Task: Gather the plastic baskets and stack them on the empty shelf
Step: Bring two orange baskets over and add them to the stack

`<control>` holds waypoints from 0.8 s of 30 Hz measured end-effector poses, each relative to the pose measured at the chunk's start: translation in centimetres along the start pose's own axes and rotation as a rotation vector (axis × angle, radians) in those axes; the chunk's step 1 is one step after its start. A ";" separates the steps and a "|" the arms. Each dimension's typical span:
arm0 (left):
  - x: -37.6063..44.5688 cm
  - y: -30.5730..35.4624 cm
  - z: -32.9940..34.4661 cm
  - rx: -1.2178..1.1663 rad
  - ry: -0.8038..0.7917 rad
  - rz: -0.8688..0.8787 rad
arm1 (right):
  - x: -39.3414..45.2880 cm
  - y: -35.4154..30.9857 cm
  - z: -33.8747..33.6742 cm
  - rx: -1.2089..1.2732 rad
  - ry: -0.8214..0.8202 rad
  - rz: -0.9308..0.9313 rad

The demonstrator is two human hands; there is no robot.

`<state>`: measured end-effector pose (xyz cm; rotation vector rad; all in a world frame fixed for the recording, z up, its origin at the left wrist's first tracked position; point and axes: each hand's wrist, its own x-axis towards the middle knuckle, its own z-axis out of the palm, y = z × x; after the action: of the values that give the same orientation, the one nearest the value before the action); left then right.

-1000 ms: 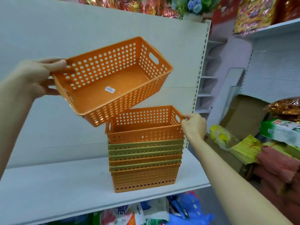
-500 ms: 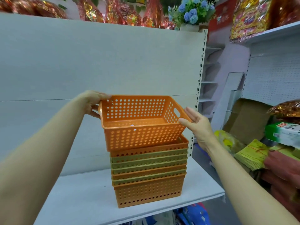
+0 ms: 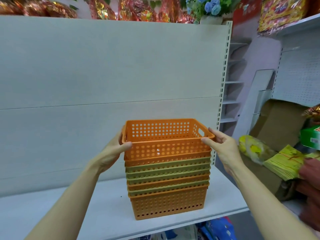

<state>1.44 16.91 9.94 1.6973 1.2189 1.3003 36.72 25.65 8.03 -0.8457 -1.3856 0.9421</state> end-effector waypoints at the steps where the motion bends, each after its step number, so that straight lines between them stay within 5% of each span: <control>1: -0.2 -0.4 0.0 0.039 0.008 -0.021 | -0.1 0.3 0.2 -0.012 -0.001 0.008; 17: -2.7 -0.7 1.3 0.391 0.143 -0.212 | -1.8 1.1 0.5 -0.101 -0.076 0.035; 24: -5.5 -0.4 1.1 0.733 0.263 -0.098 | -4.5 0.2 1.9 -0.585 0.109 -0.273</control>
<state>2.03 11.90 7.37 1.9417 2.0928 1.1061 34.97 21.52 6.07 -1.0833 -1.6568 0.2700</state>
